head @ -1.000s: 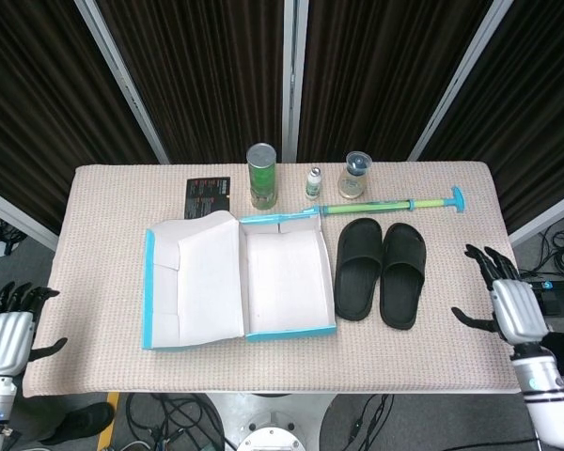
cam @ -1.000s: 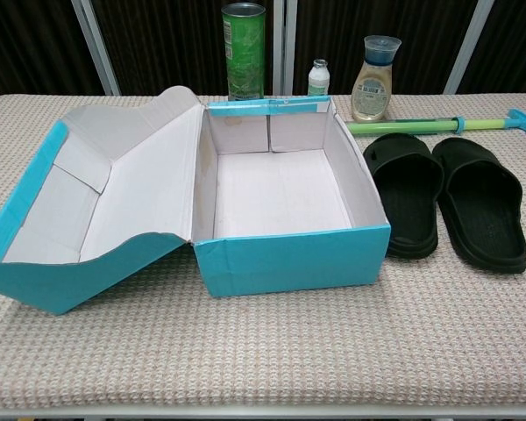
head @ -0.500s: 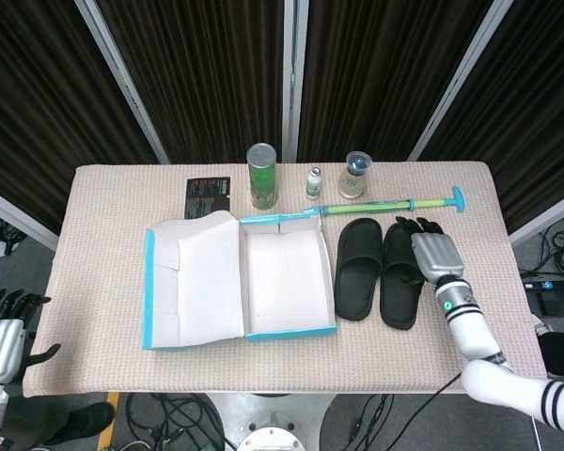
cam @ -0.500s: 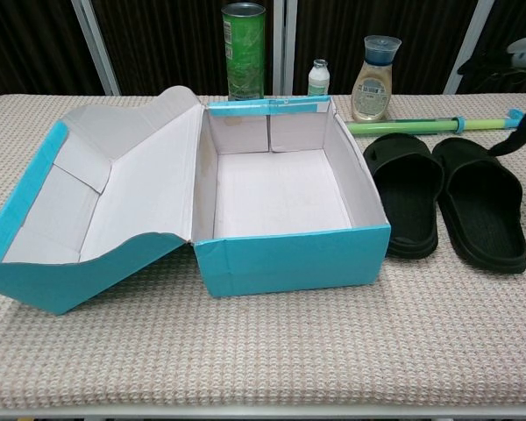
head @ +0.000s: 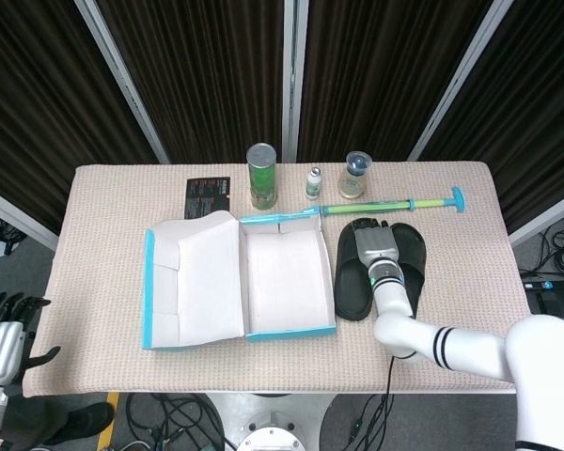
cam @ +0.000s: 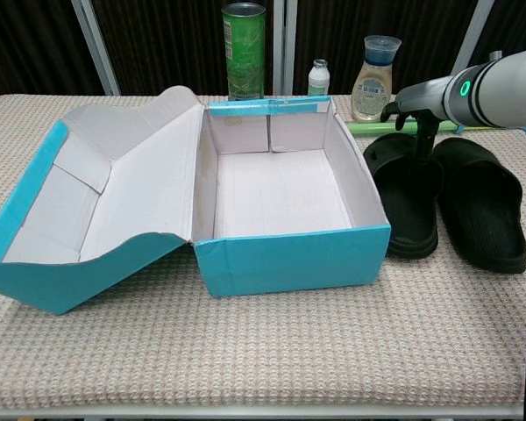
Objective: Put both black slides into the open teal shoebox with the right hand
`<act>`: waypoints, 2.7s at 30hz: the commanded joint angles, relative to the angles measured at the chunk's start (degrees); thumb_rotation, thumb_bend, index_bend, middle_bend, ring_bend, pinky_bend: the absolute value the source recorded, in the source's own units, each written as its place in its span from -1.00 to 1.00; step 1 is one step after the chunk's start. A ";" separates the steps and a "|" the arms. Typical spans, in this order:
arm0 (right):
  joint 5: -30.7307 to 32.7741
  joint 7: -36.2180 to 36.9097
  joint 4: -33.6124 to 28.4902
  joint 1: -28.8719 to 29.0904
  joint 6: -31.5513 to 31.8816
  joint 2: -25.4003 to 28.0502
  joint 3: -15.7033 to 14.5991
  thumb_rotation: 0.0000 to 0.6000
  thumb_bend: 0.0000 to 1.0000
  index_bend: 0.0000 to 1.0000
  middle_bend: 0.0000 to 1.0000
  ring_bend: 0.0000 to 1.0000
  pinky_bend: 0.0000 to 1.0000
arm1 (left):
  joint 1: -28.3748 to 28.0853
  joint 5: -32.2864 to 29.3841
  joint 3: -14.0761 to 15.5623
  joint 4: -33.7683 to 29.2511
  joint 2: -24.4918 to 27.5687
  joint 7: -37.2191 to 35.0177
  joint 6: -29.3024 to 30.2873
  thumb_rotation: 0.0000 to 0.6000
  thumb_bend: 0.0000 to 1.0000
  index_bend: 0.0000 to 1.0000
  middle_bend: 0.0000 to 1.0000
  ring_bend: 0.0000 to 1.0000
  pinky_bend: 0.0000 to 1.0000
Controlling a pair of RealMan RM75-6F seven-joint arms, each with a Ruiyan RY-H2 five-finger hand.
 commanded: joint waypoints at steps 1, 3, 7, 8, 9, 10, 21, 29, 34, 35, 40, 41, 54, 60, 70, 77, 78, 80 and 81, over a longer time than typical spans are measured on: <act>3.03 -2.94 3.93 1.68 0.76 -3.08 -0.07 1.00 -0.84 -0.86 -0.80 -1.00 -0.82 | -0.02 -0.09 -0.04 0.15 -0.02 -0.19 -0.17 1.00 -0.87 -0.49 -0.58 -0.79 -0.87; 4.53 -4.33 6.08 2.21 0.57 -4.38 0.19 1.00 -0.84 -0.86 -0.80 -1.00 -0.82 | 0.06 -0.12 -0.05 0.33 -0.07 -0.37 -0.14 1.00 -0.87 -0.49 -0.58 -0.79 -0.87; 5.71 -6.91 9.31 2.89 0.93 -6.46 0.30 1.00 -0.84 -0.83 -0.79 -1.00 -0.82 | 0.13 -0.50 -0.10 0.71 -0.11 -0.66 -0.47 1.00 -0.87 -0.49 -0.58 -0.79 -0.87; 6.01 -7.66 9.99 3.00 1.07 -6.96 0.37 1.00 -0.84 -0.82 -0.78 -1.00 -0.81 | 0.13 -0.60 -0.11 0.78 -0.12 -0.74 -0.61 1.00 -0.87 -0.49 -0.58 -0.79 -0.87; 6.29 -8.17 10.44 3.04 1.10 -7.29 0.48 1.00 -0.84 -0.81 -0.78 -1.00 -0.81 | 0.12 -0.65 -0.12 0.83 -0.15 -0.80 -0.69 1.00 -0.87 -0.49 -0.58 -0.79 -0.87; 6.61 -8.73 10.85 3.08 1.12 -7.61 0.58 1.00 -0.84 -0.80 -0.77 -1.00 -0.81 | 0.11 -0.67 -0.13 0.89 -0.16 -0.85 -0.76 1.00 -0.87 -0.49 -0.58 -0.79 -0.87; 7.91 -14.37 15.55 3.28 0.46 -11.16 2.12 1.00 -0.84 -0.78 -0.75 -1.00 -0.81 | 0.24 -1.04 -0.23 1.94 -0.54 -1.74 -1.17 1.00 -0.87 -0.49 -0.58 -0.79 -0.87; 2.64 -12.62 17.84 1.89 -0.94 -13.17 3.16 1.00 -0.82 -0.57 -0.54 -0.98 -0.80 | 0.58 -1.28 -0.16 2.46 -0.75 -2.22 -1.23 1.00 -0.87 -0.49 -0.58 -0.79 -0.87; -9.57 -3.56 19.27 -0.93 -2.67 -13.72 3.43 1.00 -0.79 -0.27 -0.33 -0.83 -0.68 | 0.80 -1.23 0.02 2.40 -0.59 -2.22 -1.21 1.00 -0.87 -0.48 -0.58 -0.79 -0.87; -12.07 -1.36 18.97 -1.67 -3.42 -13.25 3.64 1.00 -0.78 -0.25 -0.32 -0.82 -0.68 | 0.84 -1.17 0.05 2.31 -0.54 -2.18 -1.17 1.00 -0.87 -0.48 -0.58 -0.79 -0.87; -23.82 8.47 16.42 -5.38 -4.09 -10.07 4.02 1.00 -0.74 -0.20 -0.28 -0.78 -0.52 | 0.97 -0.95 0.10 1.72 -0.14 -1.97 -0.94 1.00 -0.87 -0.48 -0.58 -0.79 -0.87; -25.87 10.50 15.85 -6.16 -3.94 -9.45 4.19 1.00 -0.73 -0.18 -0.27 -0.77 -0.48 | 0.96 -0.95 0.10 1.59 -0.06 -1.86 -0.98 1.00 -0.87 -0.49 -0.58 -0.79 -0.87; -45.44 36.01 6.59 -16.02 -6.30 2.99 7.21 1.00 -0.68 -0.15 -0.27 -0.76 -0.36 | 0.39 -0.63 -0.16 -1.74 1.52 1.41 -1.10 1.00 -0.87 -0.48 -0.58 -0.79 -0.87; -54.96 51.01 4.03 -20.30 -8.38 7.18 8.79 1.00 -0.66 -0.12 -0.26 -0.76 -0.34 | 0.05 -0.77 -0.35 -3.41 2.19 3.17 -1.29 1.00 -0.87 -0.48 -0.58 -0.79 -0.87; -67.25 82.63 1.48 -24.61 -12.09 8.28 13.32 1.00 -0.57 -0.11 -0.21 -0.67 -0.19 | 0.11 -1.11 -0.38 -4.68 2.90 4.15 -1.16 1.00 -0.87 -0.48 -0.58 -0.79 -0.87; -70.55 96.56 -0.68 -24.02 -14.44 6.15 15.13 1.00 -0.52 -0.10 -0.20 -0.66 -0.10 | 0.44 -1.24 -0.21 -4.15 2.73 3.20 -1.02 1.00 -0.87 -0.47 -0.58 -0.79 -0.86; -71.05 97.99 -0.89 -23.82 -14.84 6.00 15.29 1.00 -0.52 -0.10 -0.19 -0.66 -0.10 | 0.54 -1.26 -0.17 -4.00 2.72 2.91 -0.96 1.00 -0.87 -0.47 -0.58 -0.79 -0.86; -71.96 99.12 -0.39 -23.11 -14.58 4.99 15.49 1.00 -0.52 -0.10 -0.19 -0.66 -0.10 | 0.73 -1.37 -0.09 -3.60 2.65 2.28 -0.95 1.00 -0.87 -0.47 -0.58 -0.79 -0.86; -71.87 99.05 -0.07 -22.74 -14.21 4.26 15.62 1.00 -0.52 -0.10 -0.19 -0.65 -0.10 | 0.79 -1.45 -0.06 -3.38 2.58 2.07 -0.98 1.00 -0.87 -0.47 -0.58 -0.79 -0.87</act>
